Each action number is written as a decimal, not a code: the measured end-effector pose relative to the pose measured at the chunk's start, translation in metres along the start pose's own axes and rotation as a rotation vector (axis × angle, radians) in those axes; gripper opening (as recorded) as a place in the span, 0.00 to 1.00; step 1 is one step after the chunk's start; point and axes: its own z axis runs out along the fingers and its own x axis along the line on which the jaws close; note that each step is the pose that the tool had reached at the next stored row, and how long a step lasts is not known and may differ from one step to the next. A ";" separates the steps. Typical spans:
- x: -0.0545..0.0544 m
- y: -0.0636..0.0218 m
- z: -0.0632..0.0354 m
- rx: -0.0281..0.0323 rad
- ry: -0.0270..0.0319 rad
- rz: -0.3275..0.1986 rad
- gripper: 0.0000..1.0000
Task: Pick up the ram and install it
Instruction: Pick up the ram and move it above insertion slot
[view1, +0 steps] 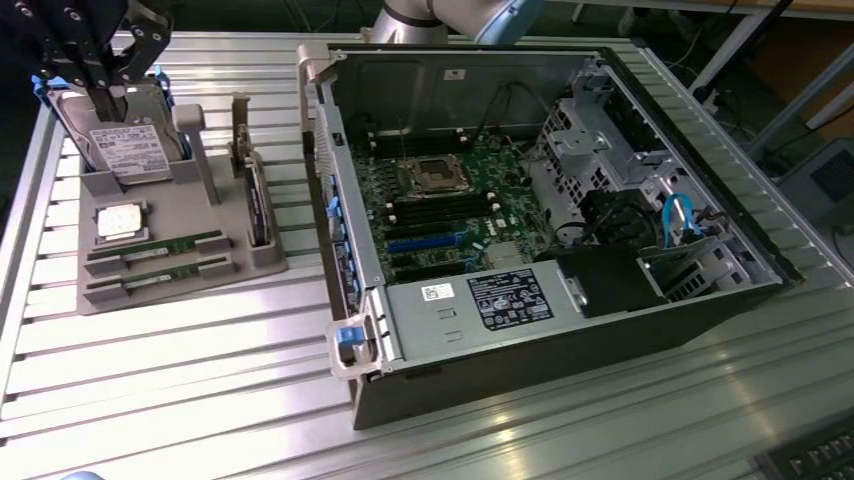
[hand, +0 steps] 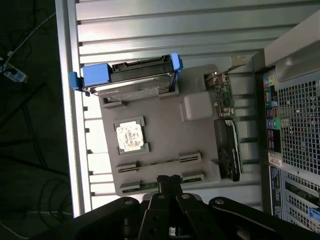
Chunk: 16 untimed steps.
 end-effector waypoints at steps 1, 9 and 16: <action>0.002 -0.0004 0.0035 -0.0001 -0.0004 0.000 0.11; 0.005 -0.0018 0.0320 0.0000 -0.0003 0.000 0.11; 0.006 -0.0028 0.0543 0.0000 -0.0004 0.000 0.11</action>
